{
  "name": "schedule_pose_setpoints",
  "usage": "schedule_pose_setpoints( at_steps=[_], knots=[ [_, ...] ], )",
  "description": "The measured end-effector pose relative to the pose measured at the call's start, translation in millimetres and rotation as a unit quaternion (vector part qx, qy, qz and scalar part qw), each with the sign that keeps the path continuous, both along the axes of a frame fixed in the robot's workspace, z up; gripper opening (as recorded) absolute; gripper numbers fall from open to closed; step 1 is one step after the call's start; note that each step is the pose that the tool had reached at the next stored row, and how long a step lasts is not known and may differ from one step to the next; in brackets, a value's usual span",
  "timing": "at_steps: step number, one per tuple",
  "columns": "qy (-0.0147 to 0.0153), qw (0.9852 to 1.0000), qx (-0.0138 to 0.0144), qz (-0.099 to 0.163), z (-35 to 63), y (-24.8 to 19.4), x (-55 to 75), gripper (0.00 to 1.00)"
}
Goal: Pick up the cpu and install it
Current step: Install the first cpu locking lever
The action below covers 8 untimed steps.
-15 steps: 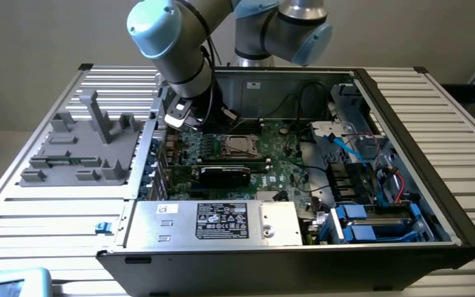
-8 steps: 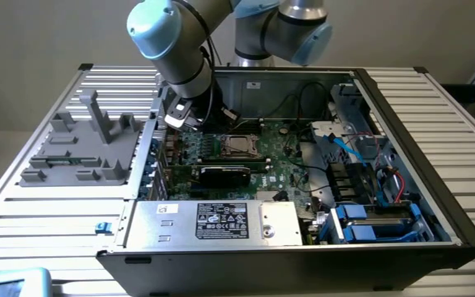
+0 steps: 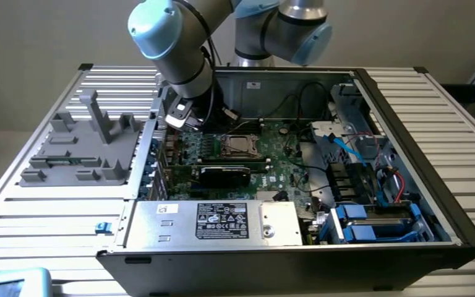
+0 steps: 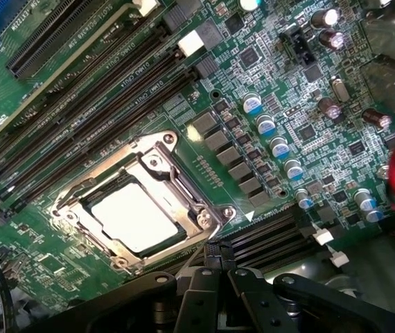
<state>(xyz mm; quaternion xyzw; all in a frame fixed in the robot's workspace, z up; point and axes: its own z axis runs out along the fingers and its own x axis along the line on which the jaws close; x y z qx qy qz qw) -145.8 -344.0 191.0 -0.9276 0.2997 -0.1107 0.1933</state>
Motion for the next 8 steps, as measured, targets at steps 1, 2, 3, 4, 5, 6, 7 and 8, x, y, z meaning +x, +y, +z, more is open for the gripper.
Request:
schedule_pose_setpoints(
  at_steps=[1, 2, 3, 4, 5, 6, 7, 8],
  knots=[
    [-0.0001, 1.0000, 0.0000, 0.000, -0.2, 0.1, 0.8, 0.11],
    [-0.0001, 1.0000, -0.0001, 0.000, -0.4, 0.2, 1.5, 0.11],
    [-0.0001, 1.0000, -0.0001, 0.000, -0.6, 0.4, 2.2, 0.11],
    [-0.0001, 1.0000, -0.0001, 0.000, -0.8, 0.5, 2.8, 0.11],
    [-0.0001, 1.0000, -0.0001, 0.000, -1.0, 0.7, 3.5, 0.11],
    [-0.0002, 1.0000, 0.0000, 0.000, -1.2, 0.9, 3.9, 0.11],
    [-0.0002, 1.0000, 0.0000, 0.000, -1.3, 0.9, 4.2, 0.11],
    [-0.0002, 1.0000, 0.0000, 0.000, -1.4, 0.9, 4.5, 0.11]
  ],
)
